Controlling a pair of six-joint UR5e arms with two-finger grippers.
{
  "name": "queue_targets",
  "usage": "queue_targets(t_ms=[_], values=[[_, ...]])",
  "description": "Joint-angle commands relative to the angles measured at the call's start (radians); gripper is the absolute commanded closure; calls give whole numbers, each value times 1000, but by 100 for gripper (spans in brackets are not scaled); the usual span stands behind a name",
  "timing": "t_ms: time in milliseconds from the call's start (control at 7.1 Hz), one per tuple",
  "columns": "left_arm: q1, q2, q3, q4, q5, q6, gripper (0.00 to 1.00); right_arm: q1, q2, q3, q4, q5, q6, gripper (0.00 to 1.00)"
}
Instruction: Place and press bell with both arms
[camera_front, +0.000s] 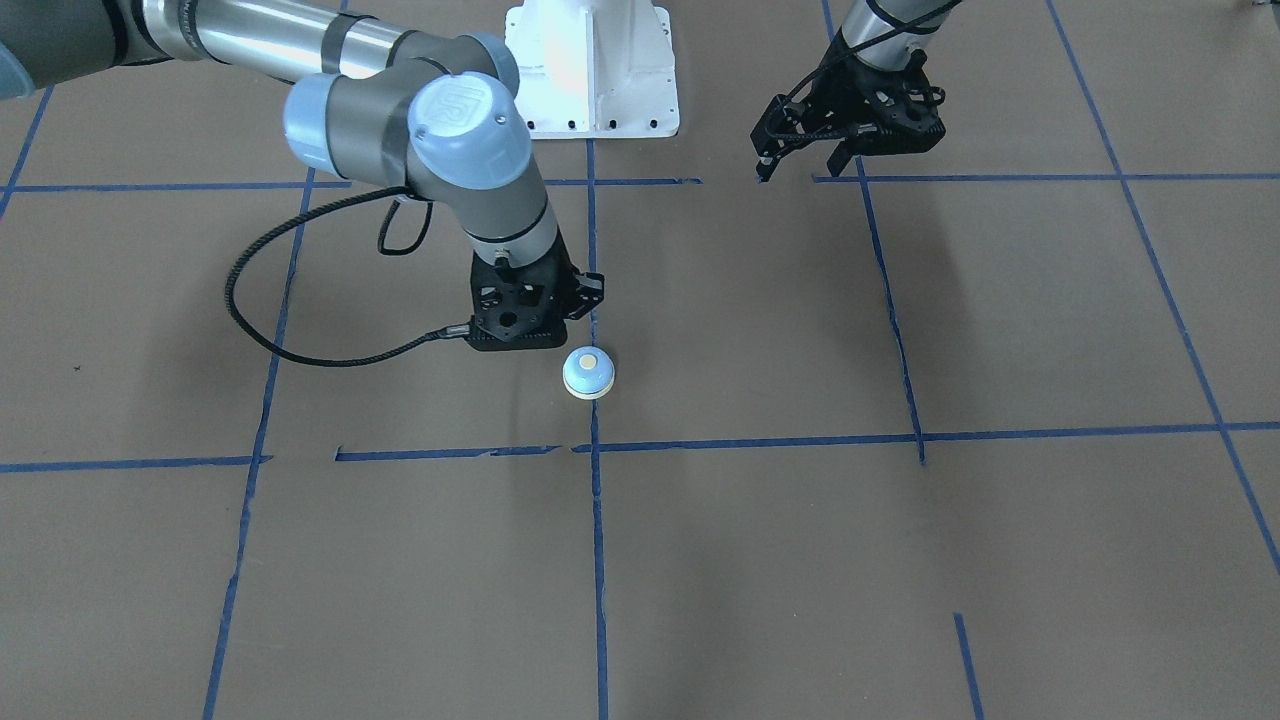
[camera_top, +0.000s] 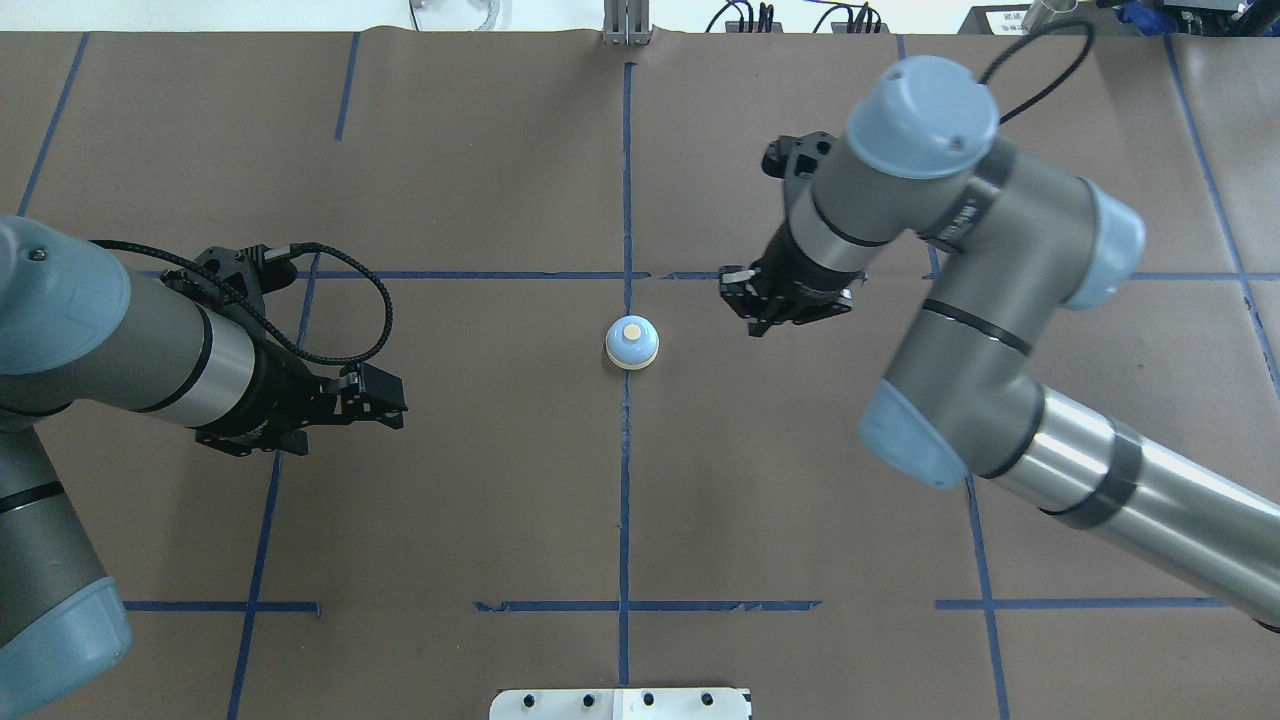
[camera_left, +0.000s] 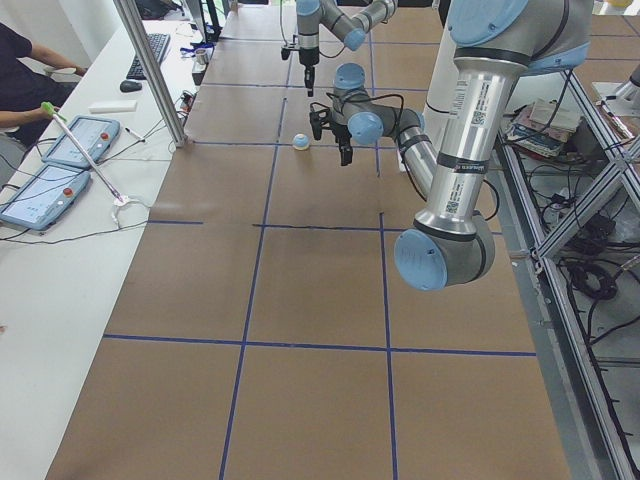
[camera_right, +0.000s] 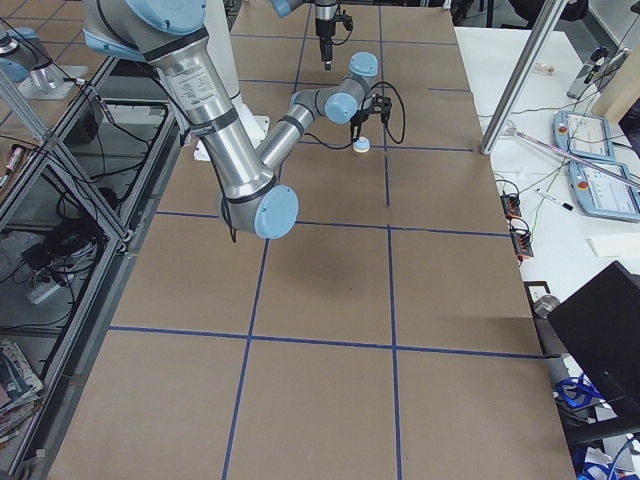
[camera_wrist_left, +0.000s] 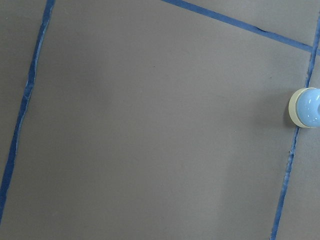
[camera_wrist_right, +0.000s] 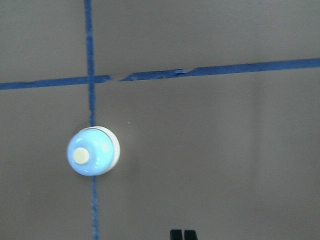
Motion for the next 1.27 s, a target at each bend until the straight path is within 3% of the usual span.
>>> queue_targets(t_ms=[0, 282, 564, 846, 1128], values=[[-9, 64, -4, -2, -2, 116, 0, 84, -226, 164, 8, 33, -92, 0], [-40, 166, -33, -6, -6, 289, 0, 199, -422, 243, 8, 80, -323, 0], [-131, 344, -103, -11, -26, 538, 0, 392, -601, 269, 5, 162, -616, 0], [-335, 458, -91, -9, -142, 865, 0, 562, -720, 264, -4, 179, -866, 0], [-653, 564, 34, -5, -329, 1327, 0, 702, -835, 225, -5, 182, -1130, 0]])
